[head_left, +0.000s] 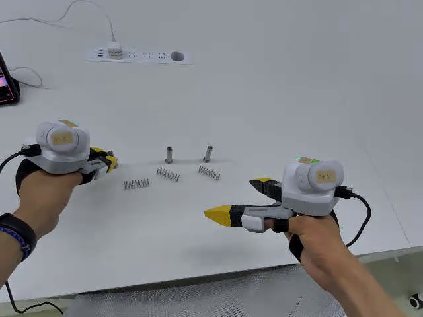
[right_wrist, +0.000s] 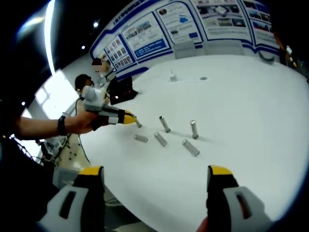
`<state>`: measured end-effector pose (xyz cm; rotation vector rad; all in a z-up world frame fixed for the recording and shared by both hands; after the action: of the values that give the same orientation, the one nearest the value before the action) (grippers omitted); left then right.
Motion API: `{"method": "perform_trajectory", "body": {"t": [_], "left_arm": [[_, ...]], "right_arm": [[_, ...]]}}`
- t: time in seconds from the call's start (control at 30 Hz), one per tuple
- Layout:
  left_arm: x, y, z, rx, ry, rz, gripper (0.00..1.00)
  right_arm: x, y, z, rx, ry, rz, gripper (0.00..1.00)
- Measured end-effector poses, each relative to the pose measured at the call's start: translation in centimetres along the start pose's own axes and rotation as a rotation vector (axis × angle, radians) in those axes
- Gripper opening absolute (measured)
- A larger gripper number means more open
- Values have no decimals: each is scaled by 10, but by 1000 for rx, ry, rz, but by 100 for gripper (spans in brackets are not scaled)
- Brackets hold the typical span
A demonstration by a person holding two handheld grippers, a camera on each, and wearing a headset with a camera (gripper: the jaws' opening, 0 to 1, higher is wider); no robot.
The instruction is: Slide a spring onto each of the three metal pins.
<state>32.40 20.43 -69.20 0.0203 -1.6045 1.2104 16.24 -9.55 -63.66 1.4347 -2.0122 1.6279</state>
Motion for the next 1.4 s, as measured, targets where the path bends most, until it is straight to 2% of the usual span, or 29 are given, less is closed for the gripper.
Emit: {"method": "perform_trajectory", "body": {"t": [0.2, 0.3, 0.73, 1.03, 1.13, 1.4], "left_arm": [[-1, -3, 1, -10, -13, 10, 8], [-3, -4, 3, -5, -3, 12, 8], [-14, -12, 18, -41, 23, 19, 8], [-15, -12, 17, -47, 25, 22, 8], [-15, -11, 17, -29, 30, 16, 13], [-11, -7, 19, -32, 39, 14, 20]], "right_arm": [[1, 1, 1, -3, 5, 0, 89], [2, 1, 2, -4, 7, 1, 89], [2, 1, 2, -3, 7, 0, 89], [4, 1, 5, -7, 13, 5, 89], [4, 1, 5, -7, 12, 4, 89], [2, 1, 3, -7, 6, 5, 89]]}}
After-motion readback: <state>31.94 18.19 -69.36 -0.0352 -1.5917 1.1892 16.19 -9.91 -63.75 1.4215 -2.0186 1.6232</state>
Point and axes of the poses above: the centre of the closed fingertips' face, and the gripper's own axes: x roughly backward along the fingers, z roughly to its right, y roughly out of its underside, the point moved 10 cm from there along x, roughly backward along the fingers, and after that the axes turned 4 degrees about -z, right-handed, at the moved point
